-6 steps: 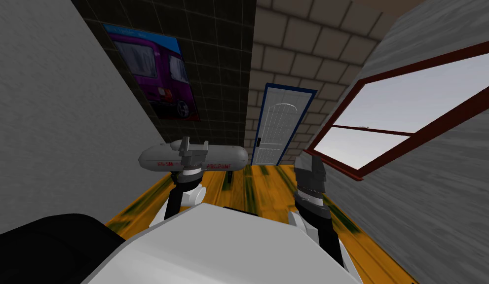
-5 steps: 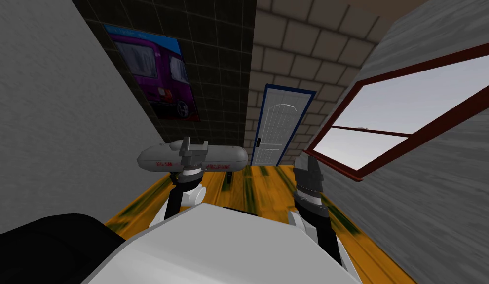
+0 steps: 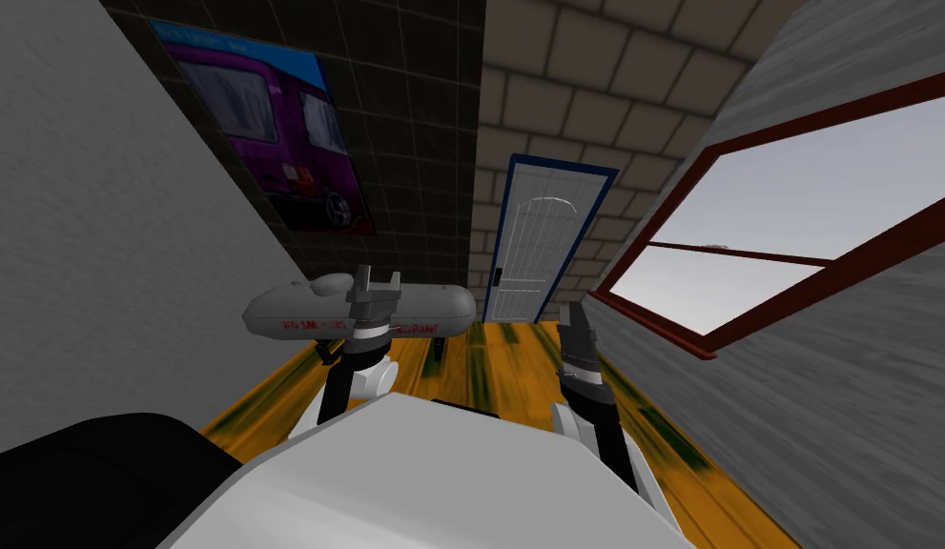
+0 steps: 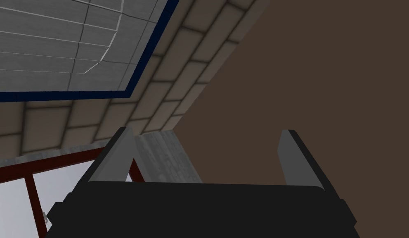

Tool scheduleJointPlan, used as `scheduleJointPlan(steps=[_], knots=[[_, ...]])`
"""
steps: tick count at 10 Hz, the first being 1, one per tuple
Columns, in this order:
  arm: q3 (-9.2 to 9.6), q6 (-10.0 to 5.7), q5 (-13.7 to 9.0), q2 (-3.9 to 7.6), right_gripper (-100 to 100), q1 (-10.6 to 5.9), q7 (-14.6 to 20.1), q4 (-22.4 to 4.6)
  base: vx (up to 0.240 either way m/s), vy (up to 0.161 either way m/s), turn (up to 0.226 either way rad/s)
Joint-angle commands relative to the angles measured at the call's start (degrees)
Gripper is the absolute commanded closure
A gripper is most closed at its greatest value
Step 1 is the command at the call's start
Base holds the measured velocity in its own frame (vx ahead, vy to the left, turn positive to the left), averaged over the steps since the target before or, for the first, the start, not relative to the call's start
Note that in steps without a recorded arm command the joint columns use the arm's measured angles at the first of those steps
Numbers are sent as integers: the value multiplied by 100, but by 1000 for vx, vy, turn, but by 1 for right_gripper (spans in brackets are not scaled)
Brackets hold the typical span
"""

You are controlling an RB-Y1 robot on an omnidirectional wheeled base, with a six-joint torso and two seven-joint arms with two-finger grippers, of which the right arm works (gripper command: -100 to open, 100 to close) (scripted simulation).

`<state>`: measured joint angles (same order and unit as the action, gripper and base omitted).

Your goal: Pull the door open

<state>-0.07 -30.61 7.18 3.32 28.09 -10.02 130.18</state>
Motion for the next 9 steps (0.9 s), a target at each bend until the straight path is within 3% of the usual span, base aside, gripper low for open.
scheduleJointPlan(steps=[1, 9], knots=[[-4, 21, 95, 29, -100, -78, -143, -185, 140, -59, -4], [-12, 218, 669, 150, -100, -534, -920, -1131, 123, -54, -2]])
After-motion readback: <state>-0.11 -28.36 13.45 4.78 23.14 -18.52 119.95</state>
